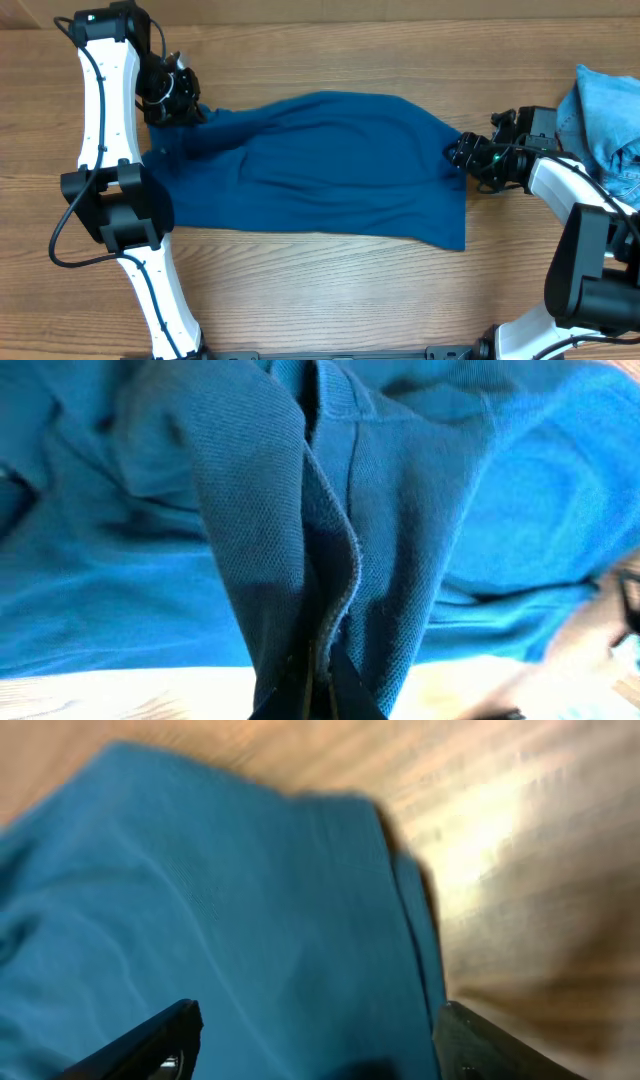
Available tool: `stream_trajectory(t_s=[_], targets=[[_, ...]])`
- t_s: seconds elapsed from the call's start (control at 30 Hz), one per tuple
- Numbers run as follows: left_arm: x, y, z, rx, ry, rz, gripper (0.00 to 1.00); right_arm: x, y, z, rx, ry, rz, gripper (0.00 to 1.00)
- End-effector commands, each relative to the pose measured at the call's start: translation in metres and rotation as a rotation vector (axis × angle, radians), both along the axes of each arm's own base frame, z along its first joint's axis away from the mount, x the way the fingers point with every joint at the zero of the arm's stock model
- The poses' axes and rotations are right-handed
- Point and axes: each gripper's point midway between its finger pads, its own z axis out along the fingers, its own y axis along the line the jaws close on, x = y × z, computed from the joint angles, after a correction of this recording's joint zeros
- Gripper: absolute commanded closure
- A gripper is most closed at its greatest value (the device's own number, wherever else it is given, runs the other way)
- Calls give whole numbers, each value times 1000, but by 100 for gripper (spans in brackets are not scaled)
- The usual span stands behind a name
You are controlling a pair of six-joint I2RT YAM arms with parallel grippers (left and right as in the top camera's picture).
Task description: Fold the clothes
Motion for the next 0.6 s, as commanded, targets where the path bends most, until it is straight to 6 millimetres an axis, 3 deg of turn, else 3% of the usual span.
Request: stream_trajectory(t_s=[0.0,0.23,0.57], targets=[[0,10,2,51,-15,-24,96,16,-9,13,-17,-77,-12,20],[0,17,2,44,-16,-5,96,33,-20,14,-34,-150,-26,23],[0,18,2,41,-17,-1,96,48,-10,-33,65,-122,-7,24]])
